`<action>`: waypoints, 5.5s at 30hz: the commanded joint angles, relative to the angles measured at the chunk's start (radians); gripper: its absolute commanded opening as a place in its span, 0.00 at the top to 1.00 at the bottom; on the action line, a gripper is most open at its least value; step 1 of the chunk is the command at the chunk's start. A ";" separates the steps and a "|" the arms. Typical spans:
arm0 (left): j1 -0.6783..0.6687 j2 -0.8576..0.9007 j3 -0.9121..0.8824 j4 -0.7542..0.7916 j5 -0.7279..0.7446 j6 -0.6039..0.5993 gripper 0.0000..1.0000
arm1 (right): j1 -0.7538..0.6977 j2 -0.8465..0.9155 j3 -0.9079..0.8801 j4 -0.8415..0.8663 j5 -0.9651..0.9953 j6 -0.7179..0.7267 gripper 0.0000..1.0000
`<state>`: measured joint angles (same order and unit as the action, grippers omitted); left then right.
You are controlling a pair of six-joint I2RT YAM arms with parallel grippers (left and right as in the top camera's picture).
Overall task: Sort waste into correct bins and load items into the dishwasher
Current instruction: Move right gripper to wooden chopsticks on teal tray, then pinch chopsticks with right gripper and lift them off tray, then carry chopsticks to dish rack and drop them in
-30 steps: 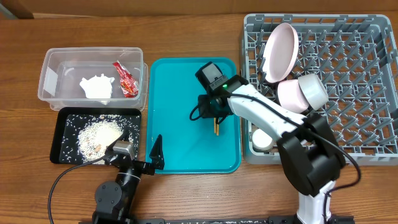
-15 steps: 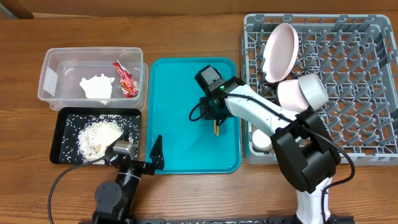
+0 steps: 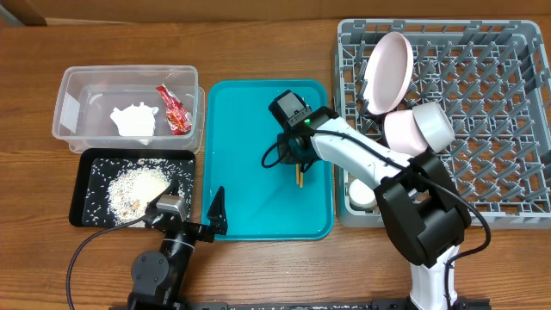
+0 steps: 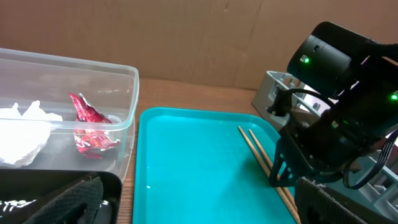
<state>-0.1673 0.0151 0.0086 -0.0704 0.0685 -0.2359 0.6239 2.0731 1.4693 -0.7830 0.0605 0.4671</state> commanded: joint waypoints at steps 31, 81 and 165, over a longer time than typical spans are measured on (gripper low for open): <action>0.011 -0.010 -0.004 -0.001 0.006 -0.011 0.00 | -0.226 -0.329 0.113 -0.190 0.078 -0.197 0.96; 0.011 -0.010 -0.004 -0.001 0.006 -0.011 0.00 | 0.030 0.182 0.102 -0.144 0.348 -0.168 0.67; 0.011 -0.010 -0.004 -0.001 0.006 -0.011 0.00 | -0.061 -0.734 0.328 -0.428 -0.083 -0.250 0.00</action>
<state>-0.1673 0.0151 0.0086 -0.0704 0.0685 -0.2359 0.5323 1.4090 1.7870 -1.2060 0.0341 0.2123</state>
